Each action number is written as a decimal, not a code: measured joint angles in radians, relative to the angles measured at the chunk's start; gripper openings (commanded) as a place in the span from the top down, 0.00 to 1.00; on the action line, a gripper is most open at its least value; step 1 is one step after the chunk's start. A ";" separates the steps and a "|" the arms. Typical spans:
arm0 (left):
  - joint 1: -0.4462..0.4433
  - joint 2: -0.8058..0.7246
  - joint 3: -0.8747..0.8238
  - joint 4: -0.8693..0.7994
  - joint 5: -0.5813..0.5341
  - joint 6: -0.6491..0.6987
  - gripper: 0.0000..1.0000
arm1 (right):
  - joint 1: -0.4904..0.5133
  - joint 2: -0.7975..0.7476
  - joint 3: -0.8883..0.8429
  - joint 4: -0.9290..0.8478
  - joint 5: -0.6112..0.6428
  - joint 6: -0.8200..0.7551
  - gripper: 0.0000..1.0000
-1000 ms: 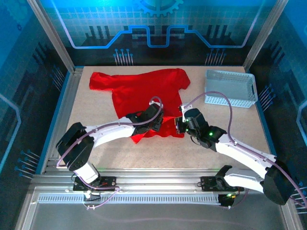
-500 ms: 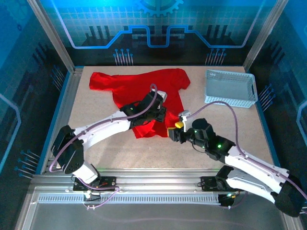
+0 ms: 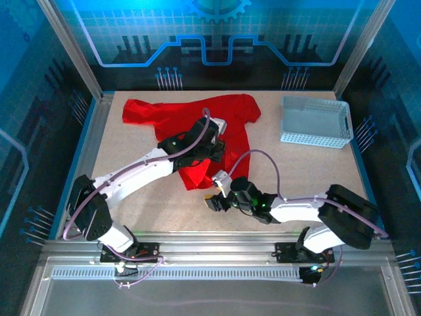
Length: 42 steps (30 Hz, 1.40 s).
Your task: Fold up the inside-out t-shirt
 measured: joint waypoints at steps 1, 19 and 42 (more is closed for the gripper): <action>0.001 -0.002 0.001 -0.001 0.000 0.001 1.00 | 0.000 0.026 0.004 0.024 -0.003 -0.010 0.34; 0.003 -0.058 0.001 -0.005 0.023 0.035 1.00 | -0.227 0.253 0.152 0.190 -0.213 -0.150 0.23; 0.003 -0.076 -0.001 -0.046 0.068 0.085 1.00 | -0.401 0.247 0.199 0.095 -0.278 -0.217 0.22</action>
